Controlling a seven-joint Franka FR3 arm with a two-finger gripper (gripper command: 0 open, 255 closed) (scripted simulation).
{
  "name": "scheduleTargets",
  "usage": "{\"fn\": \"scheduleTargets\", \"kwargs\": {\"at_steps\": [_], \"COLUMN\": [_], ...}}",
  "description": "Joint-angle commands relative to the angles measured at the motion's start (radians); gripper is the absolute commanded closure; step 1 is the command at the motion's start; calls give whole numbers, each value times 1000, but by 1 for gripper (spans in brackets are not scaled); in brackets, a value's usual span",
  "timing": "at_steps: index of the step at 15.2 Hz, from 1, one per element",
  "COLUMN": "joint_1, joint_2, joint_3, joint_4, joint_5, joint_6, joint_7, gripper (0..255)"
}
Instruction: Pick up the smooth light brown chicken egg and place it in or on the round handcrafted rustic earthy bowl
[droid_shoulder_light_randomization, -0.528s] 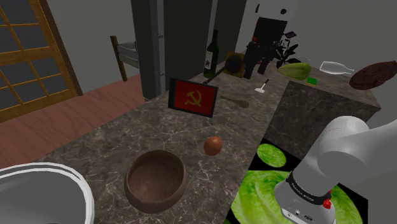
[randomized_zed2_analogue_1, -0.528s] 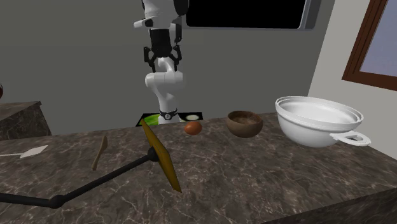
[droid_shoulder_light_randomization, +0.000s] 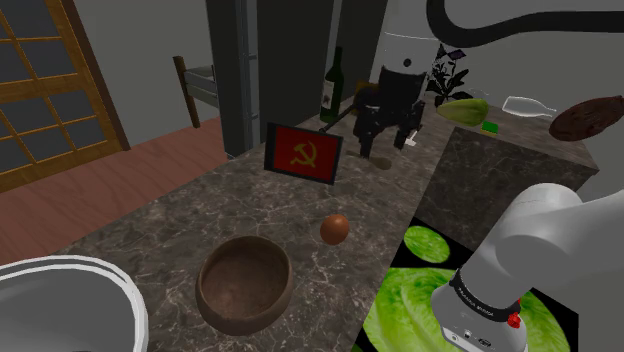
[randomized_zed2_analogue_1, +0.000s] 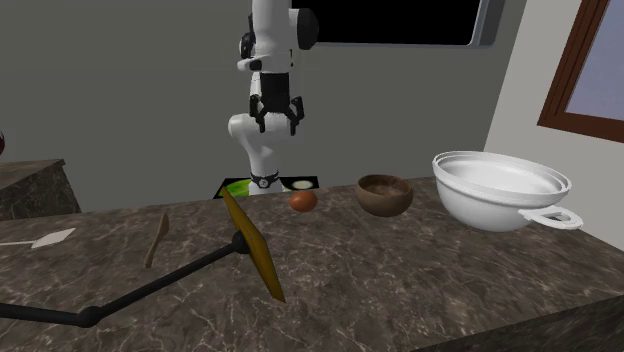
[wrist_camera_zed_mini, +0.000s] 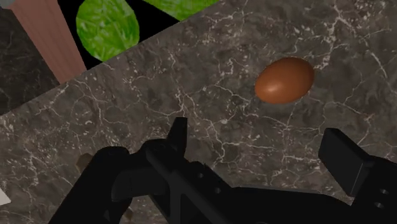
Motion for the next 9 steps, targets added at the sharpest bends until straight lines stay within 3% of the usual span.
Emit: {"fn": "scheduleTargets", "kwargs": {"at_steps": [1, 9], "joint_1": [-15, -104], "joint_2": [8, 180], "joint_3": [66, 333], "joint_4": [-48, -104], "joint_5": [29, 111], "joint_6": [49, 237], "joint_7": [123, 587], "gripper": [0, 0]}}
